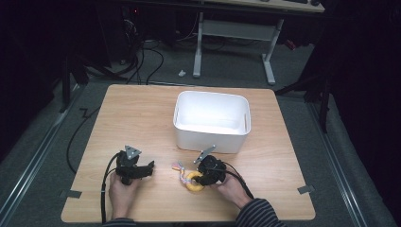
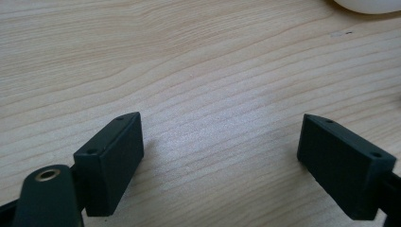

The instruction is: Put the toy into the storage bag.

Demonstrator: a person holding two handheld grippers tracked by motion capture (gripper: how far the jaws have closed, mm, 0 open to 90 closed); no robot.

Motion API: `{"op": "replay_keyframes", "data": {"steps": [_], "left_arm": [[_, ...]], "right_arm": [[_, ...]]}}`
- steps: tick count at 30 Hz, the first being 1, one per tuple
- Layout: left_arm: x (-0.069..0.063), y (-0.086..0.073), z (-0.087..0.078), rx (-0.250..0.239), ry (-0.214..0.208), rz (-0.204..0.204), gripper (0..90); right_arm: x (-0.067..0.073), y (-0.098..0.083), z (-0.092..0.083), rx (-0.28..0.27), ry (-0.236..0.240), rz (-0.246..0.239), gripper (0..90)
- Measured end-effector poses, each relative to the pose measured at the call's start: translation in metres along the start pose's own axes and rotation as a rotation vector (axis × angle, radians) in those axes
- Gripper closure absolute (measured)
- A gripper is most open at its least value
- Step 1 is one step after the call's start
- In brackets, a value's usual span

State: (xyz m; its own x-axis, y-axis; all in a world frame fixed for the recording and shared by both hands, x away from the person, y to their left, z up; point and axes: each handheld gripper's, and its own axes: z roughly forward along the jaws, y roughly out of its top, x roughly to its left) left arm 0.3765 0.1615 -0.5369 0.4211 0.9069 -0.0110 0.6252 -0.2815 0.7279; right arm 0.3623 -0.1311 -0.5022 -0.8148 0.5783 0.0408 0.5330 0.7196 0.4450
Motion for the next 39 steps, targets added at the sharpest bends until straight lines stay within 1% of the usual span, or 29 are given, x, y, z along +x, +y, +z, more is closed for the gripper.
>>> {"op": "replay_keyframes", "data": {"steps": [3, 8, 10, 12, 16, 19, 23, 26, 32, 36, 39], "left_arm": [[0.000, 0.000, 0.000, 0.000, 0.000, 0.001, 15.7], [0.000, 0.000, 0.000, 0.000, 0.000, 0.001, 15.7], [0.000, 0.000, 0.000, 0.000, 0.000, 0.001, 15.7], [0.000, 0.000, 0.000, 0.000, 0.000, 0.001, 15.7], [0.000, 0.000, 0.000, 0.000, 0.000, 0.002, 15.7], [0.000, 0.000, 0.000, 0.000, 0.000, 0.002, 15.7], [0.000, 0.000, 0.000, 0.000, -0.001, 0.002, 15.7], [0.000, 0.000, 0.000, 0.000, -0.001, 0.002, 15.7], [0.000, 0.000, 0.000, 0.000, -0.001, 0.002, 15.7], [0.000, 0.000, 0.000, 0.000, -0.001, 0.002, 15.7], [0.000, 0.000, 0.000, 0.000, -0.001, 0.002, 15.7]], "right_arm": [[0.002, 0.000, 0.000, 0.004, -0.015, -0.005, 64.9], [0.000, 0.000, 0.000, 0.001, -0.009, -0.004, 66.1], [-0.001, 0.000, 0.000, 0.001, 0.000, 0.015, 66.4], [-0.003, 0.000, 0.000, 0.000, 0.008, 0.021, 66.6], [-0.005, -0.001, -0.002, -0.020, 0.027, 0.040, 67.1], [-0.008, -0.002, -0.005, -0.036, 0.047, 0.054, 67.3], [-0.009, -0.004, -0.012, -0.060, 0.054, 0.057, 67.5], [-0.012, -0.006, -0.015, -0.065, 0.067, 0.063, 67.5], [-0.018, -0.015, -0.021, -0.078, 0.061, 0.084, 67.5], [-0.023, -0.021, -0.029, -0.100, 0.062, 0.099, 67.6], [-0.028, -0.025, -0.035, -0.106, 0.051, 0.115, 67.6]]}}
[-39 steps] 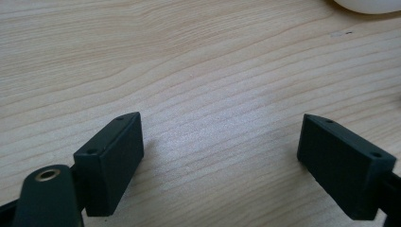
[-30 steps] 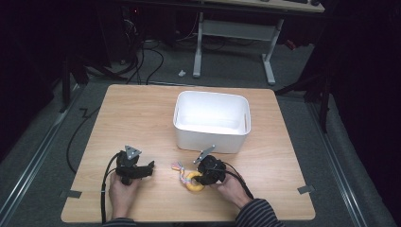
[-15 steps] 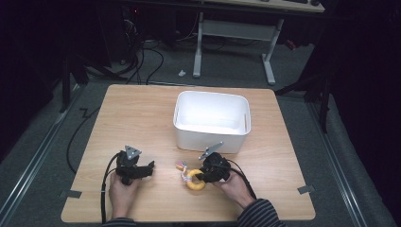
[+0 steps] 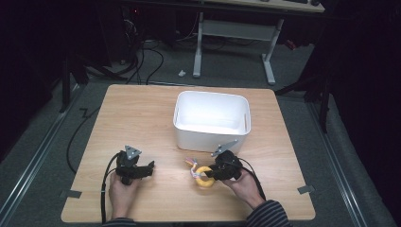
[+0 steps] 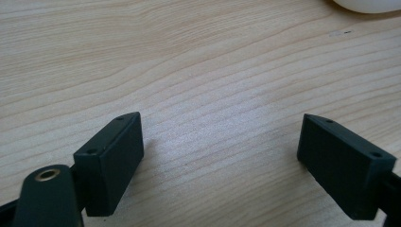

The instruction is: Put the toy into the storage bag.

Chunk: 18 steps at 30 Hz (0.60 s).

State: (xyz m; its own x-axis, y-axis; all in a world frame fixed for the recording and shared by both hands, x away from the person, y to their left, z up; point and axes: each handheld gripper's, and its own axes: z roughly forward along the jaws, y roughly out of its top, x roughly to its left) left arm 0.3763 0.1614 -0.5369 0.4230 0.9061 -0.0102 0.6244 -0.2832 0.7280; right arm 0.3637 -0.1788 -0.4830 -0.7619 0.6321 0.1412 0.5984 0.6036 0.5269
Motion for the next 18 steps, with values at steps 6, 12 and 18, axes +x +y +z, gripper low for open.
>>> {"op": "replay_keyframes", "data": {"steps": [6, 12, 18], "left_arm": [[0.000, 0.000, 0.000, 0.000, 0.000, 0.000, 15.7], [0.000, 0.000, 0.000, 0.000, 0.000, 0.000, 15.7], [0.000, 0.000, 0.000, 0.000, 0.000, 0.000, 15.7]], "right_arm": [[-0.007, -0.006, -0.011, -0.016, -0.014, 0.016, 67.7], [-0.012, -0.012, -0.022, -0.033, -0.045, 0.020, 67.7], [-0.014, -0.021, -0.035, -0.050, -0.071, 0.024, 67.7]]}}
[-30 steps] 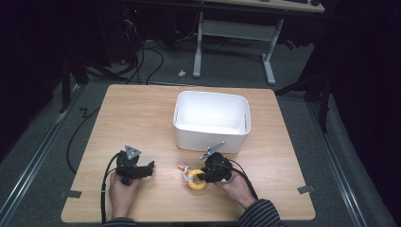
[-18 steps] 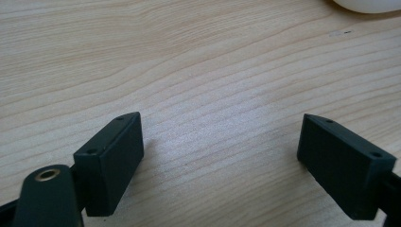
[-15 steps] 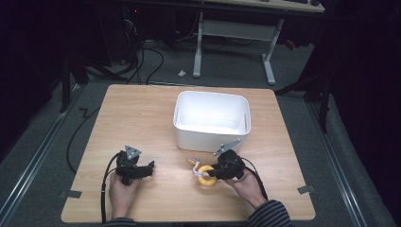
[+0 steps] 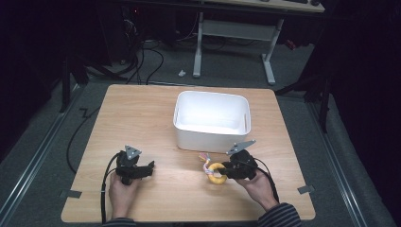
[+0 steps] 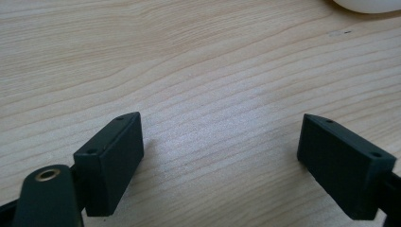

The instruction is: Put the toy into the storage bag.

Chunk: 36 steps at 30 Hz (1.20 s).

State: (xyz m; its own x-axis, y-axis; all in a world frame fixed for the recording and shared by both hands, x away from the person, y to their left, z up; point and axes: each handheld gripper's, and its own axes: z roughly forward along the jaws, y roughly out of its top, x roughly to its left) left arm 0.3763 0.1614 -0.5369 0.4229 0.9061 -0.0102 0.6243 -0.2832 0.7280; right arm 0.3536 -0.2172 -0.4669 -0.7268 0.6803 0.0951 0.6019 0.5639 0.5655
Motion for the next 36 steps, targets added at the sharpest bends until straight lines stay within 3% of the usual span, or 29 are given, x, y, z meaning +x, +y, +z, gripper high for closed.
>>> {"op": "replay_keyframes", "data": {"steps": [13, 36], "left_arm": [[0.000, 0.000, 0.000, 0.000, 0.000, 0.000, 15.7], [0.000, 0.000, 0.000, 0.000, -0.002, -0.001, 15.7]], "right_arm": [[-0.001, -0.007, -0.018, -0.018, -0.030, -0.001, 67.7], [-0.005, 0.004, -0.056, -0.046, -0.012, -0.009, 67.7]]}}
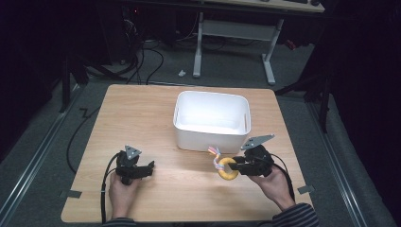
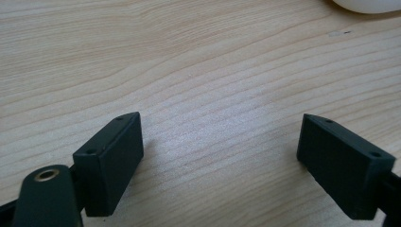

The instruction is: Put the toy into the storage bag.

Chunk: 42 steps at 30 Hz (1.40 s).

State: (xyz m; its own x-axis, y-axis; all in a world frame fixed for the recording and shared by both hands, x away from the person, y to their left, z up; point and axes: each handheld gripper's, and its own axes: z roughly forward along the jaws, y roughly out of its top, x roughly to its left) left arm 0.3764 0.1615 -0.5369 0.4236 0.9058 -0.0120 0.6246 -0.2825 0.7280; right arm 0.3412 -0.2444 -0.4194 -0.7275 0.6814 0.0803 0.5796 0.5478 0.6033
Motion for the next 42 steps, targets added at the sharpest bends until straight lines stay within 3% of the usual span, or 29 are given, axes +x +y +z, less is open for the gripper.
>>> {"op": "replay_keyframes", "data": {"steps": [24, 42], "left_arm": [[0.000, 0.000, 0.000, 0.000, 0.000, 0.000, 15.7], [0.000, 0.000, 0.000, 0.000, -0.001, 0.000, 15.7]], "right_arm": [[0.003, 0.048, -0.036, -0.055, 0.013, -0.086, 67.7], [-0.014, 0.079, -0.045, -0.072, -0.007, -0.066, 67.7]]}}
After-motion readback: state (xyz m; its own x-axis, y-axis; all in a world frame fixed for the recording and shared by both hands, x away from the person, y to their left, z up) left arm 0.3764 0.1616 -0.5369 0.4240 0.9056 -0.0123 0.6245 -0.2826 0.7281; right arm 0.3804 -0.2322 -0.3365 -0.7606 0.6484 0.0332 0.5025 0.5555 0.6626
